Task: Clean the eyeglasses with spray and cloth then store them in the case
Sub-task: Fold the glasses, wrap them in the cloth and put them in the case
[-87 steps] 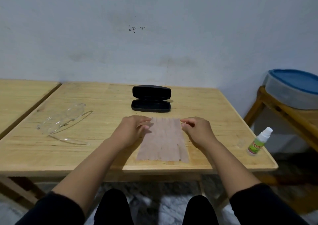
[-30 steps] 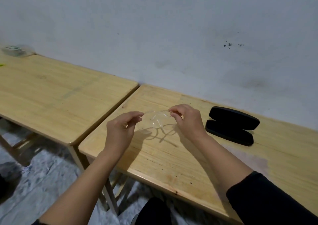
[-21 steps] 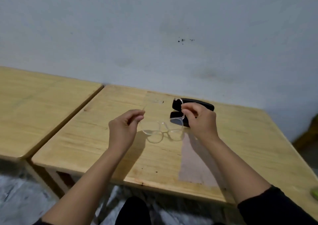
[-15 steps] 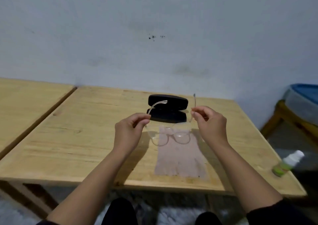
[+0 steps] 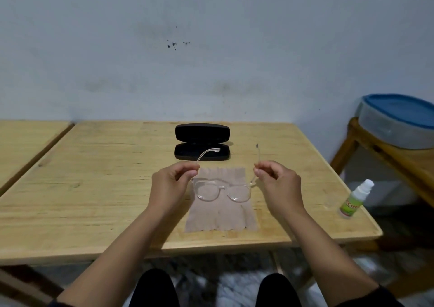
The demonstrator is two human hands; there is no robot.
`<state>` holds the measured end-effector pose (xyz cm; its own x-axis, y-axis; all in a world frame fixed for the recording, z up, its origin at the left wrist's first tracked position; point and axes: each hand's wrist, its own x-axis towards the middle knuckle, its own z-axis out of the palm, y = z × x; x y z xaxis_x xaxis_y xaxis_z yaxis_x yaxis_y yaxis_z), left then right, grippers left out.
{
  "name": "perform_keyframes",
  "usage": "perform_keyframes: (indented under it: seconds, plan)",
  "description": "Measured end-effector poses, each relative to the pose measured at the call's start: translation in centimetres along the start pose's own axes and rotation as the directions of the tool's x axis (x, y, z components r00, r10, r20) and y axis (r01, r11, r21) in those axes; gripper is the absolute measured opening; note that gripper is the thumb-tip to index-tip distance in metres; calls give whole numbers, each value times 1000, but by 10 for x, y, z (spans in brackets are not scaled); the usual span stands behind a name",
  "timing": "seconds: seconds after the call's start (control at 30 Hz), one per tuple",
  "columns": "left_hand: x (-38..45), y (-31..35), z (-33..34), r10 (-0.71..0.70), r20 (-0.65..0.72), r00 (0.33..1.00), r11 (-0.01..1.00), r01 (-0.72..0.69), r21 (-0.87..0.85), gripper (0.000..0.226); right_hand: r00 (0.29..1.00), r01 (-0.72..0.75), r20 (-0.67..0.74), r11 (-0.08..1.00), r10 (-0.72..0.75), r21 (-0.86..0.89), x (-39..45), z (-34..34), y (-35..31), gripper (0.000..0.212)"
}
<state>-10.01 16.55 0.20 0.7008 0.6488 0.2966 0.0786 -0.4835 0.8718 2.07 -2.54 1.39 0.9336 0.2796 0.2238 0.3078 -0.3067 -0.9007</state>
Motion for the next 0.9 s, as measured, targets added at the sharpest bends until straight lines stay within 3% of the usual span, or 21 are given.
perform_keyframes:
  seconds: [0.9]
  plan:
    - [-10, -9, -3, 77, 40, 996, 993, -80, 88, 22, 997, 46, 63, 999, -45, -23, -7, -1, 8, 18]
